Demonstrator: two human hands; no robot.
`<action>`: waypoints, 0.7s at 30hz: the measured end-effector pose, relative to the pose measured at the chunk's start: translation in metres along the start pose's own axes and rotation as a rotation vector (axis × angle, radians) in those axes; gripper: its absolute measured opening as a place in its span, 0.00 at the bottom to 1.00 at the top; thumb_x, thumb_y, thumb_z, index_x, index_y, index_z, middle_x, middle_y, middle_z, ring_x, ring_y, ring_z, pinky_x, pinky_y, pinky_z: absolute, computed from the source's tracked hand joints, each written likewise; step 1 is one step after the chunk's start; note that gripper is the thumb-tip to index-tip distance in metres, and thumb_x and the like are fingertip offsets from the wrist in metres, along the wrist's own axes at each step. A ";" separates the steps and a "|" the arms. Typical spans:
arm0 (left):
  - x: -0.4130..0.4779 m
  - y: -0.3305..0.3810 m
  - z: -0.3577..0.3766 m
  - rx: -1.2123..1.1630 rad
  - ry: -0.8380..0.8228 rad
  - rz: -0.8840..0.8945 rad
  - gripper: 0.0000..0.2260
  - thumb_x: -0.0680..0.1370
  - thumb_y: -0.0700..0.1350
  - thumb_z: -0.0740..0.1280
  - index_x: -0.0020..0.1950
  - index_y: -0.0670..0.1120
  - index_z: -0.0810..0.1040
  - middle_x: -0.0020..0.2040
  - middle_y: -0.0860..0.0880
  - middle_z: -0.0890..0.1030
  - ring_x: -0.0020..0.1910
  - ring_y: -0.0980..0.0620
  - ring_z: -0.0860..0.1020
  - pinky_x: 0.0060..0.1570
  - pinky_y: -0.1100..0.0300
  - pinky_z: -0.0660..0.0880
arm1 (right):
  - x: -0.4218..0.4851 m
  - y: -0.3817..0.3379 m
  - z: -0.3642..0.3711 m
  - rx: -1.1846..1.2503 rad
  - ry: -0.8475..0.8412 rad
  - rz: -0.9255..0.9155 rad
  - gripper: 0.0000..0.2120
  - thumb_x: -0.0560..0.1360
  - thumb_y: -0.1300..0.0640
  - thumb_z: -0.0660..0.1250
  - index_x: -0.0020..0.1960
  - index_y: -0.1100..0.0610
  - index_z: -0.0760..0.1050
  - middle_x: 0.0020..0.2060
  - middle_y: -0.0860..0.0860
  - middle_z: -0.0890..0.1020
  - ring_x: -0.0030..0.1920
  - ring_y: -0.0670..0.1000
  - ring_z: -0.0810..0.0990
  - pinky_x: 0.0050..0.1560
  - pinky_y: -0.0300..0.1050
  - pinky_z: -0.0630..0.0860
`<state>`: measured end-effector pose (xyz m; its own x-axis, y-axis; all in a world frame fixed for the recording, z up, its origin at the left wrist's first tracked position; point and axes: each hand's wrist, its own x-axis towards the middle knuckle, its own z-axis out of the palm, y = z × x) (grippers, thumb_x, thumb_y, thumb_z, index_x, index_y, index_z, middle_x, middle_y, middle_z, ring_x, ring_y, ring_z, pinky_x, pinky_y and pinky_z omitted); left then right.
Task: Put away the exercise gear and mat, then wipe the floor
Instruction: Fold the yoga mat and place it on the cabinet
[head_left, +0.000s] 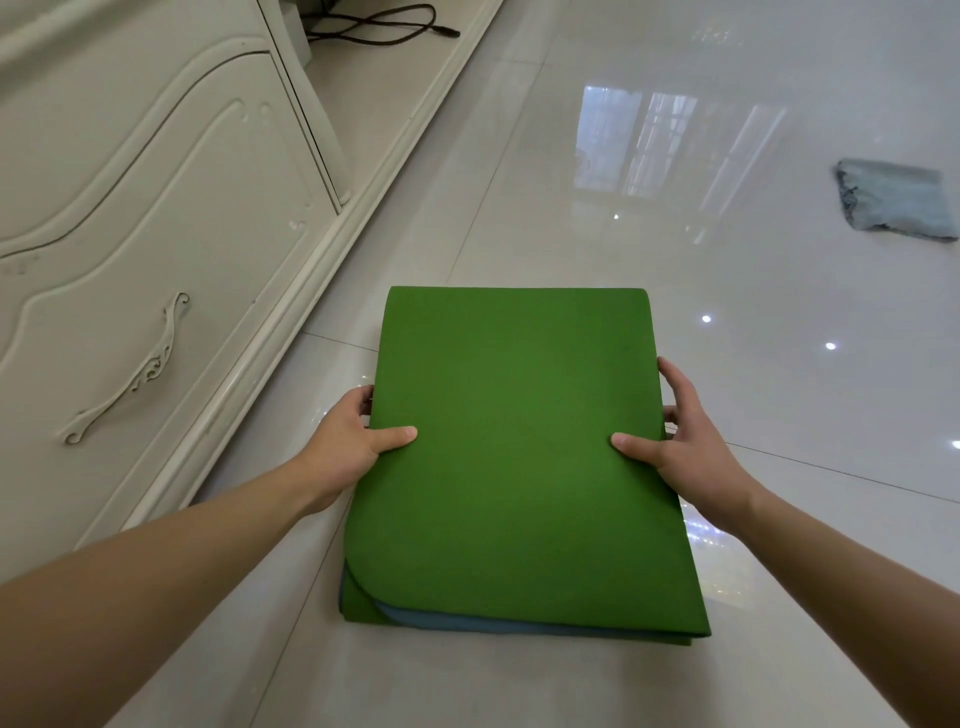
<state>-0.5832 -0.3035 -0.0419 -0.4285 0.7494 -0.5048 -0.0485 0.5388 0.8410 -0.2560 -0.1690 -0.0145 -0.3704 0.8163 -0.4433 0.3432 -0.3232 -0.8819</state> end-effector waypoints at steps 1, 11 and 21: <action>-0.001 0.001 0.000 0.016 0.001 0.019 0.35 0.73 0.38 0.75 0.75 0.53 0.63 0.63 0.47 0.76 0.55 0.47 0.81 0.50 0.48 0.82 | -0.001 -0.001 -0.001 -0.006 0.006 -0.011 0.43 0.72 0.65 0.73 0.73 0.33 0.56 0.54 0.52 0.76 0.43 0.51 0.85 0.41 0.48 0.83; -0.017 0.015 0.018 0.022 -0.044 0.126 0.39 0.76 0.36 0.72 0.70 0.74 0.61 0.64 0.49 0.75 0.61 0.46 0.78 0.55 0.43 0.80 | -0.011 -0.008 -0.009 0.030 0.079 -0.023 0.42 0.74 0.67 0.70 0.74 0.34 0.56 0.55 0.48 0.75 0.47 0.49 0.84 0.41 0.44 0.82; -0.108 0.023 0.002 -0.023 0.002 -0.038 0.40 0.75 0.32 0.71 0.76 0.65 0.60 0.64 0.50 0.76 0.61 0.47 0.78 0.57 0.45 0.79 | -0.084 -0.028 -0.001 0.051 0.046 0.108 0.42 0.75 0.69 0.67 0.76 0.36 0.54 0.61 0.41 0.74 0.52 0.42 0.81 0.41 0.37 0.81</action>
<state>-0.5359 -0.3711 0.0320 -0.4277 0.7280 -0.5357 -0.0854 0.5575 0.8258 -0.2331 -0.2284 0.0475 -0.2933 0.7959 -0.5296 0.3343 -0.4336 -0.8368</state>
